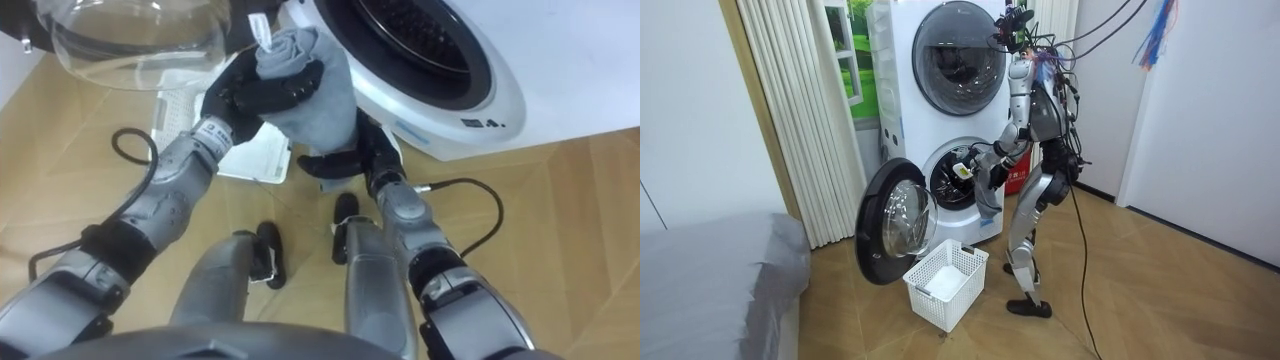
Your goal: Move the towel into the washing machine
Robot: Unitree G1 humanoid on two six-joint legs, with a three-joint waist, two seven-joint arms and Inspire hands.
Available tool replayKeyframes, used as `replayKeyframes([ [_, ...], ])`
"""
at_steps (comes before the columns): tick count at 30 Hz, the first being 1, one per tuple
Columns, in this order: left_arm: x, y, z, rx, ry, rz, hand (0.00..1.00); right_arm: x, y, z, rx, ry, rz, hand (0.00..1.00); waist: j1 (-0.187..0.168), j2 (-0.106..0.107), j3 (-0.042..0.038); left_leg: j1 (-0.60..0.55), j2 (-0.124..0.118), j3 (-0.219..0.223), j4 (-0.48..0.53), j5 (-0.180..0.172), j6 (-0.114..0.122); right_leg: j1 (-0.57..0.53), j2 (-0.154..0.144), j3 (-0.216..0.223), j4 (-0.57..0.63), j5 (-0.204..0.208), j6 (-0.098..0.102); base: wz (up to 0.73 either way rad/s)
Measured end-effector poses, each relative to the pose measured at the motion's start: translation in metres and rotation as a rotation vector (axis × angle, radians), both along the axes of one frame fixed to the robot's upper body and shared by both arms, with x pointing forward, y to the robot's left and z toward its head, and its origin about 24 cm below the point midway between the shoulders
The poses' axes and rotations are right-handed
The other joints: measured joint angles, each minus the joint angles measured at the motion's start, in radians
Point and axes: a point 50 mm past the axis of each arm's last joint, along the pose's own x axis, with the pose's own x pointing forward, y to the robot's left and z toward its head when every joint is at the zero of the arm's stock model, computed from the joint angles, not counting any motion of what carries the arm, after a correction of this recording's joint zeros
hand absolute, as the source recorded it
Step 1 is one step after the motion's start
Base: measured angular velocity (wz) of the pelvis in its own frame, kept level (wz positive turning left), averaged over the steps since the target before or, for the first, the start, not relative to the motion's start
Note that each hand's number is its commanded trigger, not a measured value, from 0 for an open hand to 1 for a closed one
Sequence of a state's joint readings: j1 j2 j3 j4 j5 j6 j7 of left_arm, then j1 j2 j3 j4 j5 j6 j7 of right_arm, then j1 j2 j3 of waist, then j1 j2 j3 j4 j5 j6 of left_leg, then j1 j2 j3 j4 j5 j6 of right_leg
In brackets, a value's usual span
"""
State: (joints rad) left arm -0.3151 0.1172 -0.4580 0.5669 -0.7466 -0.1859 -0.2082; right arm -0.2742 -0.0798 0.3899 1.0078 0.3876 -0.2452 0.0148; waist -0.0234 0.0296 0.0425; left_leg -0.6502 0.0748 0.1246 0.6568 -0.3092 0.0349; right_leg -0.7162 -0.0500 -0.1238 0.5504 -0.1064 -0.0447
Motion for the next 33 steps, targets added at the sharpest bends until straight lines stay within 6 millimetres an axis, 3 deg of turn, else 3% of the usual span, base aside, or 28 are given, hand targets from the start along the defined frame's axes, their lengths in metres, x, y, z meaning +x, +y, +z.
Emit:
replayKeyframes([
  [5,0.000,-0.005,0.000,-0.057,0.026,-0.008,1.00,-0.007,-0.004,-0.007,-0.005,0.035,0.002,0.00,0.001,0.002,-0.0012,0.001,0.000,-0.003,0.001,0.000,0.000,0.002,-0.001,-0.002,0.001,0.000,0.000,0.01],
  [6,0.000,-0.008,0.000,-0.064,0.027,-0.012,1.00,-0.007,-0.004,-0.008,-0.006,0.047,0.005,0.20,0.001,0.002,-0.0011,0.001,0.000,-0.003,0.001,0.000,0.000,0.002,-0.001,-0.002,0.000,0.000,0.000,0.00],
  [7,0.000,-0.008,0.000,-0.067,0.028,-0.015,1.00,-0.008,-0.004,-0.008,-0.007,0.052,0.006,0.70,0.001,0.002,-0.0011,0.001,0.000,-0.003,0.001,0.000,0.000,0.002,0.000,-0.001,0.001,0.000,0.000,0.00],
  [8,-0.001,-0.009,0.001,-0.070,0.028,-0.020,1.00,-0.008,-0.004,-0.009,-0.008,0.057,0.007,1.00,0.001,0.002,-0.0011,0.001,0.000,-0.003,0.000,0.000,0.000,0.002,0.000,-0.001,0.001,0.000,0.000,0.00],
  [28,-0.007,-0.025,-0.001,-0.169,0.078,-0.103,1.00,-0.012,-0.004,-0.015,-0.004,0.140,0.033,1.00,-0.007,-0.009,0.0053,0.002,0.001,-0.007,0.000,0.000,0.000,0.005,-0.003,-0.016,0.001,-0.005,-0.004,0.00],
  [29,-0.007,-0.025,-0.002,-0.169,0.080,-0.104,0.57,-0.012,-0.004,-0.015,-0.003,0.142,0.033,1.00,-0.007,-0.009,0.0056,0.002,0.001,-0.007,-0.001,0.000,0.000,0.005,-0.003,-0.016,0.001,-0.005,-0.004,0.00],
  [30,-0.007,-0.025,-0.002,-0.168,0.081,-0.104,0.00,-0.012,-0.004,-0.015,-0.003,0.143,0.033,1.00,-0.007,-0.010,0.0059,0.002,0.001,-0.007,-0.001,0.000,0.000,0.005,-0.002,-0.016,0.001,-0.005,-0.004,0.00],
  [33,-0.008,-0.025,-0.003,-0.166,0.086,-0.106,0.00,-0.014,-0.004,-0.016,-0.004,0.152,0.030,1.00,-0.003,-0.010,0.0061,0.002,0.001,-0.007,-0.002,0.000,-0.001,0.005,-0.001,-0.015,-0.001,-0.005,-0.004,0.00],
])
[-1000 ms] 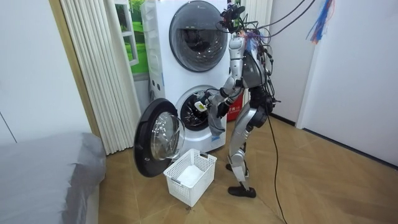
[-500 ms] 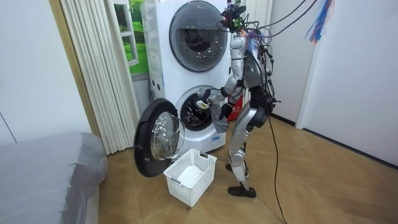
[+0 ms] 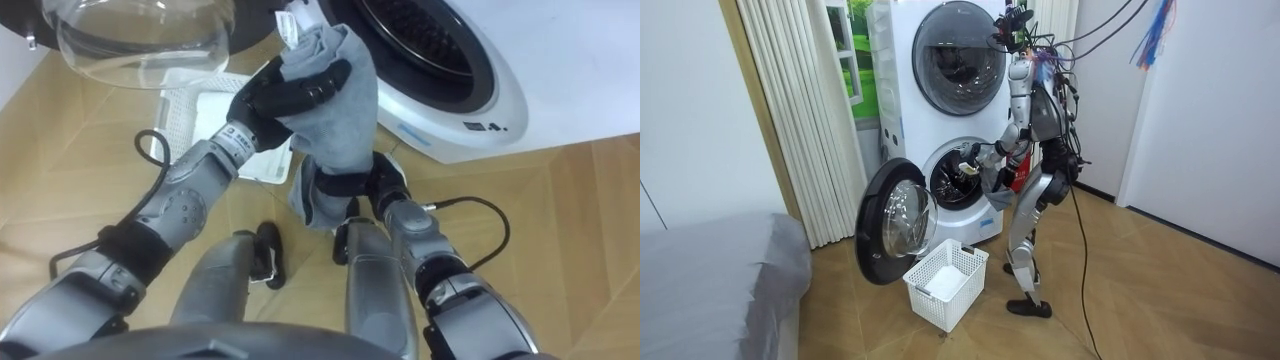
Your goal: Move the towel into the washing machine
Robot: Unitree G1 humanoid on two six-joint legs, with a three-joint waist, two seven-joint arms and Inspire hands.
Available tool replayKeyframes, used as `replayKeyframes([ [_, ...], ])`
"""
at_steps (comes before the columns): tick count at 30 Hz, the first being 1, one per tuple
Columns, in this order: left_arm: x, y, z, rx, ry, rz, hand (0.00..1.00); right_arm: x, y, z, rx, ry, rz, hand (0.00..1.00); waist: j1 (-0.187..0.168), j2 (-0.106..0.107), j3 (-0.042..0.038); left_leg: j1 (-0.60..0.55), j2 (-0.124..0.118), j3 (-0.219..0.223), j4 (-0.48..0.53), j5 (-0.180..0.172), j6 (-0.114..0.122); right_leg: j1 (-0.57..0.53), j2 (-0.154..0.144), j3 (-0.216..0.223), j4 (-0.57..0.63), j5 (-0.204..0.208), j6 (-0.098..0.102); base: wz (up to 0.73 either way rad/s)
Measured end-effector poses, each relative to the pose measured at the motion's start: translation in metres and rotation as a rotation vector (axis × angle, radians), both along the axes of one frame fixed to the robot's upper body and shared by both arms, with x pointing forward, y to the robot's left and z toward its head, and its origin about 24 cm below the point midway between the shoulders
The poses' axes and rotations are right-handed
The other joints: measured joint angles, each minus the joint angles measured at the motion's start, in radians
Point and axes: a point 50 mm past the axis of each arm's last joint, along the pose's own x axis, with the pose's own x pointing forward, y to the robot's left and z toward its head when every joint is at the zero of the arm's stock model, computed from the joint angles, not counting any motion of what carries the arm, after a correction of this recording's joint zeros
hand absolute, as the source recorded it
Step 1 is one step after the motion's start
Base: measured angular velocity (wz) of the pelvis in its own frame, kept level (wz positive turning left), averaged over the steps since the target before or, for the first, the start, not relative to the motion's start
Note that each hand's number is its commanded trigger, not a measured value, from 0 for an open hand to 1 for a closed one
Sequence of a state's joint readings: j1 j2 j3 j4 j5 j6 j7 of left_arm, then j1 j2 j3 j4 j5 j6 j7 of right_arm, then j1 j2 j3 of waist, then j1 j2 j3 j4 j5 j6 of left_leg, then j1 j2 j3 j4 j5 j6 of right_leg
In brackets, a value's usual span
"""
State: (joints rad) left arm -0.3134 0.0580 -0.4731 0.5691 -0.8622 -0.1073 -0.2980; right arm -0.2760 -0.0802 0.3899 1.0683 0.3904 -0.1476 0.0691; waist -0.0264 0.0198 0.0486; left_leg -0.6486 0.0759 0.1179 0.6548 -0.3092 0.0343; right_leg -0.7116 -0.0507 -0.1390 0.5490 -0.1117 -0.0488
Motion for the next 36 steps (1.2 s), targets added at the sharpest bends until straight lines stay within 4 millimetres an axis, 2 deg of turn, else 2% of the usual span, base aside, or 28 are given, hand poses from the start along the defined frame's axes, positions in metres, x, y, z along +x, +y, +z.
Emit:
replayKeyframes([
  [10,-0.005,0.004,-0.008,-0.021,0.042,0.003,0.00,-0.006,-0.005,-0.006,0.016,0.064,-0.061,1.00,0.012,0.002,0.0010,0.005,-0.001,0.004,-0.017,0.001,-0.001,0.001,0.001,0.002,-0.010,0.000,0.000,-0.01],
  [12,-0.006,0.007,-0.010,-0.018,0.054,0.024,0.00,-0.007,-0.009,-0.007,0.017,0.079,-0.093,1.00,0.024,0.004,0.0024,0.005,-0.002,0.006,-0.021,0.001,-0.002,0.001,0.000,0.001,-0.013,0.000,0.000,0.00],
  [15,-0.010,0.017,-0.019,0.072,0.074,0.075,0.00,-0.011,-0.019,-0.010,0.006,0.109,-0.125,1.00,0.061,0.004,0.0024,0.008,-0.002,0.009,-0.030,0.002,-0.003,0.000,0.000,-0.002,-0.018,0.000,0.000,0.00],
  [17,-0.016,0.029,-0.033,0.146,0.130,0.140,0.00,-0.013,-0.025,-0.012,0.019,0.130,-0.171,1.00,0.093,0.007,0.0037,0.010,-0.004,0.009,-0.038,0.003,-0.005,0.000,-0.004,-0.008,-0.016,-0.002,-0.002,0.02],
  [22,-0.032,0.066,-0.058,0.233,0.268,0.319,0.00,-0.012,-0.039,-0.012,0.085,0.166,-0.306,1.00,0.141,0.008,0.0031,0.005,-0.006,0.003,-0.044,0.005,-0.007,-0.003,-0.023,-0.058,-0.016,-0.010,-0.011,0.07],
  [24,-0.036,0.079,-0.064,0.266,0.316,0.395,0.00,-0.011,-0.043,-0.011,0.121,0.179,-0.356,1.00,0.148,0.009,0.0027,-0.008,-0.017,-0.019,-0.040,0.008,-0.010,-0.002,-0.028,-0.075,-0.020,-0.011,-0.012,0.21],
  [30,-0.040,0.084,-0.068,0.298,0.359,0.457,0.00,-0.014,-0.058,-0.012,0.164,0.200,-0.438,1.00,0.172,0.009,0.0024,-0.023,-0.024,-0.038,-0.039,0.012,-0.004,-0.004,-0.045,-0.095,-0.016,-0.014,-0.006,0.15],
  [36,-0.042,0.088,-0.070,0.338,0.357,0.463,0.00,-0.015,-0.078,-0.010,0.244,0.203,-0.531,1.00,0.175,0.010,0.0027,-0.041,-0.058,-0.066,-0.025,0.018,0.005,-0.025,-0.087,-0.112,0.039,-0.040,0.002,0.20],
])
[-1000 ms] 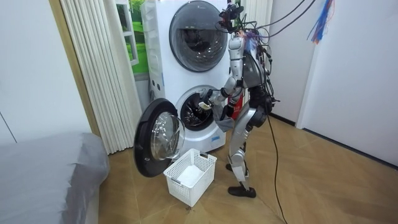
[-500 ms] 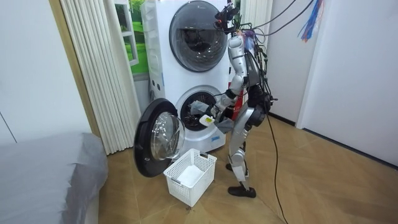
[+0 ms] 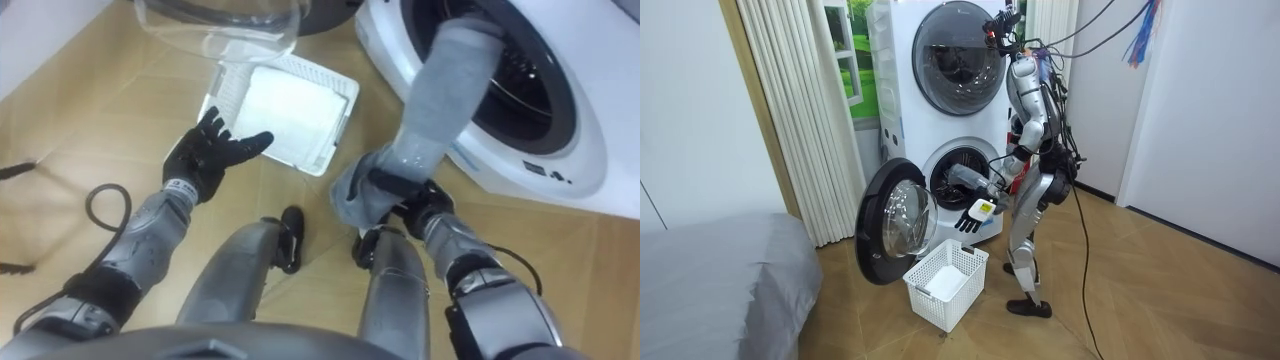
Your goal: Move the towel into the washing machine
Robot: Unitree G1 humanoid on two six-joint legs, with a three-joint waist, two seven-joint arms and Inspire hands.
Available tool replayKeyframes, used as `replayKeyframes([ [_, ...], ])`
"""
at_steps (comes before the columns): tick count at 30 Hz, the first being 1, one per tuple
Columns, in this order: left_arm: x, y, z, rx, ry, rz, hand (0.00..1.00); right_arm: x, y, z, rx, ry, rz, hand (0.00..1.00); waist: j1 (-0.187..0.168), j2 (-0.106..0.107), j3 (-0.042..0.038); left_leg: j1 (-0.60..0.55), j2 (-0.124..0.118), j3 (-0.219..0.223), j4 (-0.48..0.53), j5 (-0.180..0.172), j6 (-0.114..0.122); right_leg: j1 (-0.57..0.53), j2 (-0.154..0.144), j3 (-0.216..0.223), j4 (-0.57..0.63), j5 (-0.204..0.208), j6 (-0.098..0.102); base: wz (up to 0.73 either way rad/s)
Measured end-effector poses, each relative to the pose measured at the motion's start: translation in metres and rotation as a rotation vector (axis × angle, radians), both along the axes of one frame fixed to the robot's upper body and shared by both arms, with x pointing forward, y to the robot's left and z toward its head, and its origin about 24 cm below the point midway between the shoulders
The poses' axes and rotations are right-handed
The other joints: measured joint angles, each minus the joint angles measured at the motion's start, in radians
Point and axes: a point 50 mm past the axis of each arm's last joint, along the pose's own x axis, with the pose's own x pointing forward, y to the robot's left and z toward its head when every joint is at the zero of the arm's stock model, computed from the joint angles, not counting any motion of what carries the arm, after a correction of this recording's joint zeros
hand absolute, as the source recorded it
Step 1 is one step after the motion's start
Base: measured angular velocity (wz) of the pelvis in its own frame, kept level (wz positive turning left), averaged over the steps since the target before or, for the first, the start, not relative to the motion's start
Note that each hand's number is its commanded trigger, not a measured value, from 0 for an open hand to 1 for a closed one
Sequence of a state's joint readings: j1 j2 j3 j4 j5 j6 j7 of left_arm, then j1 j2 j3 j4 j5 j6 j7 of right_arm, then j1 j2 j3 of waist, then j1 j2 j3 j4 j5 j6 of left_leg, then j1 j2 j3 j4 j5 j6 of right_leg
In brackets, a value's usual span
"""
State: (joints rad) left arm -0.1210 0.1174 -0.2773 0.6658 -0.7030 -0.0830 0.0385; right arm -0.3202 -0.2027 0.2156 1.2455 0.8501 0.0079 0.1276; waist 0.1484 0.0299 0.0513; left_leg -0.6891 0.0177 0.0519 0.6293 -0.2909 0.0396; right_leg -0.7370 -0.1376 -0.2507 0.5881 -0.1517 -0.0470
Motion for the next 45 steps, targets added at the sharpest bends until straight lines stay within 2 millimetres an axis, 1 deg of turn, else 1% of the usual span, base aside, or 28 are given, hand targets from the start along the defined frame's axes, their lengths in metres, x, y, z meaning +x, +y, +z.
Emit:
replayKeyframes([
  [2,-0.002,0.001,-0.001,0.001,0.010,-0.001,0.00,0.000,-0.006,0.002,0.008,-0.004,-0.020,1.00,0.000,0.000,0.0001,0.000,-0.007,-0.002,0.000,0.003,0.003,0.000,-0.003,-0.002,0.006,-0.003,0.002,0.10],
  [4,-0.002,0.000,-0.002,0.000,0.016,-0.003,0.00,0.001,-0.011,0.003,0.014,-0.009,-0.046,1.00,0.000,0.000,0.0003,-0.002,-0.014,-0.005,-0.002,0.007,0.006,-0.003,-0.016,-0.004,0.011,-0.004,0.004,0.11],
  [7,-0.003,0.001,-0.003,0.003,0.025,-0.007,0.00,0.003,-0.017,0.006,0.044,-0.015,-0.099,1.00,-0.004,-0.001,0.0009,-0.007,-0.030,-0.004,-0.008,0.014,0.010,-0.018,-0.027,0.003,0.028,-0.009,0.009,0.09],
  [10,-0.004,0.002,-0.003,0.006,0.030,-0.011,0.00,0.003,-0.018,0.006,0.092,-0.024,-0.156,1.00,-0.011,-0.009,0.0022,-0.017,-0.041,0.002,-0.004,0.015,0.013,-0.040,-0.044,0.008,0.059,-0.022,0.011,0.07],
  [11,-0.004,0.002,-0.002,0.004,0.027,-0.013,0.00,0.003,-0.018,0.006,0.121,-0.030,-0.182,1.00,-0.013,-0.013,0.0038,-0.021,-0.046,0.003,-0.003,0.016,0.014,-0.050,-0.050,0.012,0.071,-0.026,0.011,0.07],
  [14,-0.003,0.001,-0.001,0.017,0.025,-0.021,0.00,0.005,-0.020,0.007,0.168,-0.036,-0.235,1.00,-0.017,-0.018,0.0058,-0.032,-0.047,0.003,0.006,0.016,0.014,-0.062,-0.053,0.013,0.084,-0.031,0.009,0.03],
  [18,-0.001,0.002,0.000,0.030,0.029,-0.007,0.00,0.014,-0.021,0.013,0.220,-0.069,-0.293,1.00,-0.026,-0.024,0.0094,-0.045,-0.046,0.001,0.023,0.016,0.014,-0.070,-0.054,0.014,0.090,-0.031,0.007,0.00],
  [21,-0.001,0.003,0.000,0.035,0.032,-0.002,0.00,0.022,-0.022,0.019,0.279,-0.104,-0.358,1.00,-0.034,-0.028,0.0093,-0.058,-0.046,0.001,0.032,0.016,0.014,-0.081,-0.055,0.010,0.090,-0.029,0.005,0.00],
  [24,-0.001,0.002,0.000,0.041,0.039,-0.003,0.00,0.027,-0.031,0.025,0.325,-0.134,-0.454,1.00,-0.037,-0.030,0.0099,-0.069,-0.046,0.002,0.045,0.015,0.015,-0.085,-0.058,0.005,0.105,-0.030,0.004,0.04],
  [25,-0.001,0.002,-0.001,0.043,0.046,0.005,0.00,0.029,-0.035,0.028,0.323,-0.140,-0.477,1.00,-0.036,-0.034,0.0109,-0.069,-0.047,0.003,0.048,0.015,0.016,-0.086,-0.060,0.005,0.109,-0.031,0.004,0.04],
  [28,-0.004,0.005,-0.002,0.075,0.056,0.012,0.00,0.038,-0.042,0.037,0.323,-0.168,-0.507,1.00,-0.034,-0.044,0.0097,-0.074,-0.047,0.005,0.055,0.015,0.016,-0.091,-0.060,0.009,0.117,-0.031,0.004,0.00],
  [29,-0.002,0.006,0.001,0.091,0.042,0.011,0.00,0.044,-0.045,0.043,0.323,-0.189,-0.513,1.00,-0.034,-0.054,0.0087,-0.080,-0.046,0.016,0.062,0.013,0.017,-0.105,-0.061,0.017,0.123,-0.033,0.004,-0.05],
  [30,-0.003,0.007,0.002,0.096,0.038,0.012,0.00,0.047,-0.046,0.046,0.327,-0.202,-0.521,1.00,-0.034,-0.058,0.0085,-0.083,-0.046,0.019,0.064,0.012,0.017,-0.109,-0.062,0.019,0.125,-0.034,0.003,-0.08],
  [31,-0.003,0.007,0.004,0.099,0.032,0.020,0.00,0.053,-0.049,0.053,0.335,-0.225,-0.539,1.00,-0.035,-0.065,0.0096,-0.086,-0.045,0.024,0.066,0.012,0.018,-0.113,-0.063,0.020,0.127,-0.032,0.002,-0.08],
  [32,-0.004,0.008,0.005,0.101,0.026,0.022,0.00,0.057,-0.050,0.057,0.342,-0.239,-0.557,1.00,-0.035,-0.076,0.0069,-0.085,-0.045,0.026,0.067,0.012,0.018,-0.114,-0.062,0.023,0.129,-0.032,0.002,-0.06],
  [34,-0.003,0.009,0.009,0.106,0.010,0.028,0.00,0.063,-0.052,0.064,0.360,-0.261,-0.589,1.00,-0.042,-0.090,0.0073,-0.084,-0.045,0.025,0.070,0.013,0.018,-0.114,-0.062,0.024,0.132,-0.032,0.001,0.02],
  [37,-0.002,0.010,0.012,0.124,-0.007,0.033,0.00,0.073,-0.060,0.078,0.374,-0.296,-0.643,1.00,-0.059,-0.095,0.0075,-0.093,-0.045,0.026,0.084,0.010,0.021,-0.114,-0.067,0.019,0.141,-0.034,0.004,0.08],
  [38,-0.002,0.012,0.012,0.139,-0.006,0.036,0.00,0.077,-0.060,0.082,0.381,-0.300,-0.653,1.00,-0.068,-0.097,0.0074,-0.095,-0.047,0.026,0.086,0.010,0.023,-0.114,-0.070,0.018,0.143,-0.034,0.004,0.04],
  [40,-0.004,0.013,0.011,0.144,0.001,0.043,0.00,0.080,-0.059,0.085,0.376,-0.282,-0.671,1.00,-0.073,-0.104,0.0066,-0.095,-0.048,0.027,0.086,0.010,0.024,-0.115,-0.074,0.017,0.144,-0.034,0.005,0.00],
  [41,-0.004,0.014,0.012,0.145,-0.003,0.049,0.00,0.080,-0.058,0.085,0.377,-0.264,-0.682,0.88,-0.075,-0.115,0.0059,-0.095,-0.049,0.029,0.086,0.009,0.025,-0.117,-0.076,0.017,0.147,-0.036,0.007,0.03],
  [42,-0.004,0.014,0.013,0.148,-0.004,0.055,0.00,0.081,-0.058,0.086,0.379,-0.259,-0.686,0.34,-0.077,-0.119,0.0066,-0.096,-0.049,0.029,0.086,0.010,0.025,-0.117,-0.077,0.016,0.148,-0.037,0.007,0.08],
  [43,-0.006,0.014,0.013,0.154,-0.002,0.063,0.00,0.082,-0.058,0.088,0.384,-0.252,-0.696,0.00,-0.084,-0.126,0.0060,-0.098,-0.050,0.030,0.087,0.010,0.026,-0.117,-0.081,0.013,0.156,-0.039,0.008,0.13],
  [44,-0.007,0.015,0.012,0.159,0.002,0.070,0.00,0.084,-0.058,0.089,0.400,-0.248,-0.716,0.00,-0.091,-0.133,0.0061,-0.100,-0.049,0.035,0.090,0.010,0.026,-0.117,-0.084,0.010,0.158,-0.042,0.009,0.20],
  [45,-0.006,0.015,0.012,0.163,0.001,0.073,0.00,0.084,-0.059,0.090,0.414,-0.245,-0.740,0.00,-0.097,-0.136,0.0063,-0.104,-0.048,0.037,0.094,0.010,0.028,-0.117,-0.090,0.003,0.161,-0.046,0.011,0.18],
])
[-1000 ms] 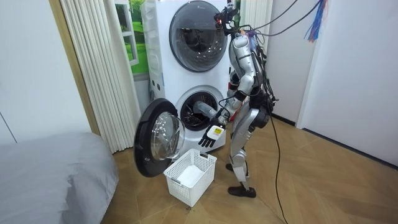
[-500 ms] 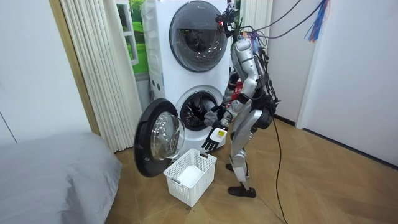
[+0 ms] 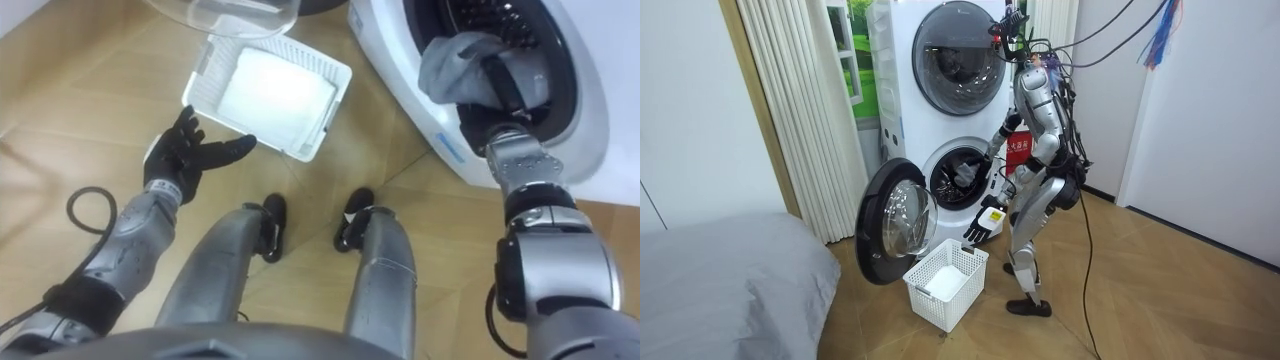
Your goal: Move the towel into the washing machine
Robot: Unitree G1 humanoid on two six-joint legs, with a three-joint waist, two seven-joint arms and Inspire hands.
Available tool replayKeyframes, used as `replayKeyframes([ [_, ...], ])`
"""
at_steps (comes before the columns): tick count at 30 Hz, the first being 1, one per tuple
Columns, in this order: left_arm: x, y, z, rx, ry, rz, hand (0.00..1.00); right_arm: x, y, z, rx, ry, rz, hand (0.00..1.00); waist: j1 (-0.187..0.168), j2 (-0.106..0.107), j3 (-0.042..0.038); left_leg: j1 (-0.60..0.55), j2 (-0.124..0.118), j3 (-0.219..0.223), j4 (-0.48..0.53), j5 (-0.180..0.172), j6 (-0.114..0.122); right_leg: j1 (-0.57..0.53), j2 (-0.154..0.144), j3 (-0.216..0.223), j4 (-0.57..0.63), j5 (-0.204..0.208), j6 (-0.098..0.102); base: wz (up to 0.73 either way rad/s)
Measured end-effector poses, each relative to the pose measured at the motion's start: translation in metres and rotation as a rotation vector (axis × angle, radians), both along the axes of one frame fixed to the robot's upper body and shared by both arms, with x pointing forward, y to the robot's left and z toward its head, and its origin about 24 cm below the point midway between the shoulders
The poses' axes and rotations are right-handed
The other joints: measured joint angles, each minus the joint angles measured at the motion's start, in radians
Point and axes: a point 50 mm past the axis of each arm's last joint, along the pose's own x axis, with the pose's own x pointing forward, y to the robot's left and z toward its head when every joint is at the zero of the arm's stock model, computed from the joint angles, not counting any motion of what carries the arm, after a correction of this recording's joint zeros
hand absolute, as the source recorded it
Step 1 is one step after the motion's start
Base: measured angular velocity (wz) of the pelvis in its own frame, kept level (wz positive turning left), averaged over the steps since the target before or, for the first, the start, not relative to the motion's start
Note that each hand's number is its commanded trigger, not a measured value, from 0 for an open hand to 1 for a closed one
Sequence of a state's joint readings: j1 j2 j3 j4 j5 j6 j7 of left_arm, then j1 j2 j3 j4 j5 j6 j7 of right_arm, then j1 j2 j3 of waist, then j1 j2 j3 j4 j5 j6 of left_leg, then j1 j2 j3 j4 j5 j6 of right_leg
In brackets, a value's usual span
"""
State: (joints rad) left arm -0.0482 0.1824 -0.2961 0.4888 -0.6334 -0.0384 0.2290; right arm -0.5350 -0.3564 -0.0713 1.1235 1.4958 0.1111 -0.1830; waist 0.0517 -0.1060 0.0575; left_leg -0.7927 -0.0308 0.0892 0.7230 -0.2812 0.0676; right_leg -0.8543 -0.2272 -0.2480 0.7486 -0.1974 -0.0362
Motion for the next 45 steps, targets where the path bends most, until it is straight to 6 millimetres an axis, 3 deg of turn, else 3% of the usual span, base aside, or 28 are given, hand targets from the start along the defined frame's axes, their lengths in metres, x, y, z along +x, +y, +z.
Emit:
replayKeyframes([
  [8,0.002,0.010,0.004,0.043,-0.027,0.020,0.00,0.001,-0.011,0.007,0.135,0.020,-0.178,0.00,-0.018,-0.002,0.0003,-0.006,-0.001,0.018,0.023,-0.008,0.021,0.000,-0.021,-0.009,0.029,-0.018,0.015,0.10],
  [11,0.004,0.011,0.005,0.057,-0.037,0.012,0.00,-0.001,-0.023,0.012,0.163,-0.005,-0.283,0.00,-0.026,-0.001,-0.0001,-0.012,-0.001,0.018,0.032,-0.010,0.024,0.000,-0.027,-0.018,0.032,-0.018,0.015,0.01],
  [16,0.010,0.008,0.009,0.073,-0.058,-0.004,0.00,-0.001,-0.025,0.014,0.179,0.025,-0.329,0.00,-0.020,0.002,-0.0009,-0.017,-0.001,0.017,0.039,-0.011,0.026,0.001,-0.029,-0.023,0.034,-0.018,0.015,0.03],
  [21,0.013,0.003,0.011,0.060,-0.069,-0.008,0.00,0.000,-0.027,0.017,0.179,0.052,-0.374,0.00,-0.016,0.020,-0.0063,-0.013,0.000,0.015,0.034,-0.011,0.027,0.008,-0.030,-0.029,0.030,-0.018,0.015,0.01],
  [27,0.015,0.001,0.013,0.070,-0.078,-0.017,0.00,-0.002,-0.029,0.017,0.182,0.058,-0.408,0.00,-0.002,0.040,-0.0070,0.007,0.003,0.018,0.019,-0.010,0.027,0.029,-0.030,-0.038,0.013,-0.017,0.015,-0.01],
  [31,0.017,0.001,0.015,0.072,-0.094,-0.017,0.00,-0.007,-0.033,0.013,0.172,0.062,-0.438,0.00,0.010,0.043,-0.0064,0.016,0.003,0.017,0.007,-0.010,0.028,0.039,-0.029,-0.042,0.000,-0.016,0.017,0.00],
  [39,0.021,0.003,0.010,0.109,-0.065,-0.025,0.00,-0.017,-0.036,0.006,0.154,0.075,-0.463,0.00,0.011,0.078,-0.0078,0.075,0.006,0.019,-0.042,-0.007,0.031,0.102,-0.016,-0.048,-0.045,-0.007,0.031,0.01],
  [45,0.016,0.004,-0.003,0.171,-0.013,-0.077,0.00,-0.035,-0.028,-0.019,0.158,0.129,-0.455,0.00,0.019,0.083,-0.0067,0.183,0.014,0.015,-0.119,0.000,0.020,0.210,0.010,-0.056,-0.120,-0.002,0.037,-0.02],
])
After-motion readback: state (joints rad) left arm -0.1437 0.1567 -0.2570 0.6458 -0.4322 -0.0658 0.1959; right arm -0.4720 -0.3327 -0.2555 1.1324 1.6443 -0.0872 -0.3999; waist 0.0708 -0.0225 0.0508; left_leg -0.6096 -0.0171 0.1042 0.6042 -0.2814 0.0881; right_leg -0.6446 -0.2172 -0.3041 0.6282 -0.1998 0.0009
